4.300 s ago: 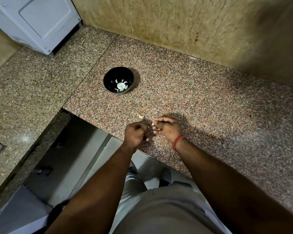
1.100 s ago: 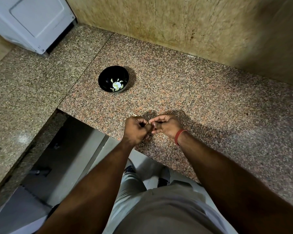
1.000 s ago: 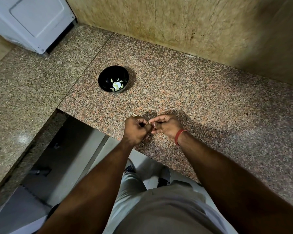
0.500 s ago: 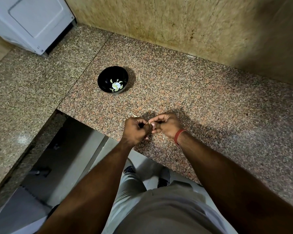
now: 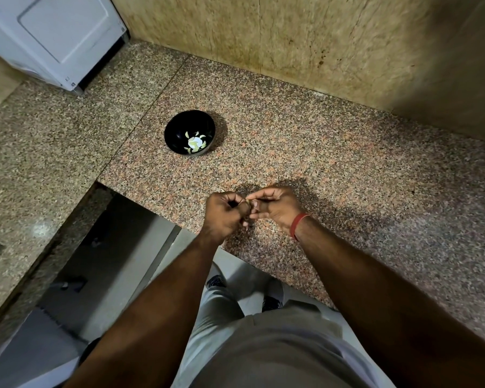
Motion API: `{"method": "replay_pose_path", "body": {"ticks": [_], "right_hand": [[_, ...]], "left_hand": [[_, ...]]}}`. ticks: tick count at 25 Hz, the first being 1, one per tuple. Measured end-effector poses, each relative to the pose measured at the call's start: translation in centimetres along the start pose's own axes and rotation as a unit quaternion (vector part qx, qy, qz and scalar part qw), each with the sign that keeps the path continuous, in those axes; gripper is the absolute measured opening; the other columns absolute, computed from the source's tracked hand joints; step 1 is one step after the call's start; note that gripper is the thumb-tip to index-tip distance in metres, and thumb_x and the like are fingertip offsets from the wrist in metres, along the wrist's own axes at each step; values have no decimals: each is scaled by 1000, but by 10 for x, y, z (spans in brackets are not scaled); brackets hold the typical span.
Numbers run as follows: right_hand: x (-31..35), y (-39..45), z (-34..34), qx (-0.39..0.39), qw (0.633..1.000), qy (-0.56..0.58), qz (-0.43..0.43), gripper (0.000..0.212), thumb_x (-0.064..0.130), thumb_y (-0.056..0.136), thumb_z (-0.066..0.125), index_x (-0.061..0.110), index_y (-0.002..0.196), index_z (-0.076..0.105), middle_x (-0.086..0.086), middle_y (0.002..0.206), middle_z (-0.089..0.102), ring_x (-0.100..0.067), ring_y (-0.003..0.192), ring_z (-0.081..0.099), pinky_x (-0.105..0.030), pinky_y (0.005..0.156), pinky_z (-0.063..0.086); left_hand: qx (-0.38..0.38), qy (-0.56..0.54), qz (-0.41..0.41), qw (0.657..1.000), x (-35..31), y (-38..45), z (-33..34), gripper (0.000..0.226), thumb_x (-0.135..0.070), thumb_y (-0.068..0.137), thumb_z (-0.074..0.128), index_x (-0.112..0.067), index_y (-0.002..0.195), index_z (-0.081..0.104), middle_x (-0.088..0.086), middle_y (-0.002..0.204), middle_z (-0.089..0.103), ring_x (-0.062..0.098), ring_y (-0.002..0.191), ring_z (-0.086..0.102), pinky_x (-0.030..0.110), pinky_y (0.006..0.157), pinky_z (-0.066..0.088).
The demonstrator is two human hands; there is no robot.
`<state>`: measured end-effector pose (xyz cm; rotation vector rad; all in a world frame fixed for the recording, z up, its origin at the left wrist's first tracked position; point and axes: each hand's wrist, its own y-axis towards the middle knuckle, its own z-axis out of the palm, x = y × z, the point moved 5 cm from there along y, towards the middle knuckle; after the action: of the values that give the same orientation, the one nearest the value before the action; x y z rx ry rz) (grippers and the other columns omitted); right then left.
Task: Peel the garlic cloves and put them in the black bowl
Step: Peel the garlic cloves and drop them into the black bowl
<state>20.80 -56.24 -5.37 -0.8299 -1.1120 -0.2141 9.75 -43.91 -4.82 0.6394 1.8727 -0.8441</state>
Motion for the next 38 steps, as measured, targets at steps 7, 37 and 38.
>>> {"method": "replay_pose_path", "body": {"ticks": [7,37,38], "right_hand": [[-4,2,1,18,998,51,26,18,-11,86,71,0,100,75,-19,98,75,-26,83,72,-34,69,65],[8,2,-4,-54,998,-25,-31,19,-11,89,69,-1,105,74,-17,104,75,-22,79,76,-30,67,64],[9,2,-5,-56,997,-44,-34,19,-10,88,70,0,104,74,-15,105,75,-22,80,76,-30,66,64]], "left_hand": [[-2,-89,-46,995,-2,-6,4,6,10,89,67,11,84,69,10,65,70,22,49,64,29,47,55],[-55,-122,-119,984,6,-3,4,12,-12,89,68,-8,80,74,16,79,74,30,72,68,57,74,61],[-46,-117,-104,987,3,-5,5,10,-8,89,69,-8,80,74,17,78,74,31,69,68,55,70,61]]}}
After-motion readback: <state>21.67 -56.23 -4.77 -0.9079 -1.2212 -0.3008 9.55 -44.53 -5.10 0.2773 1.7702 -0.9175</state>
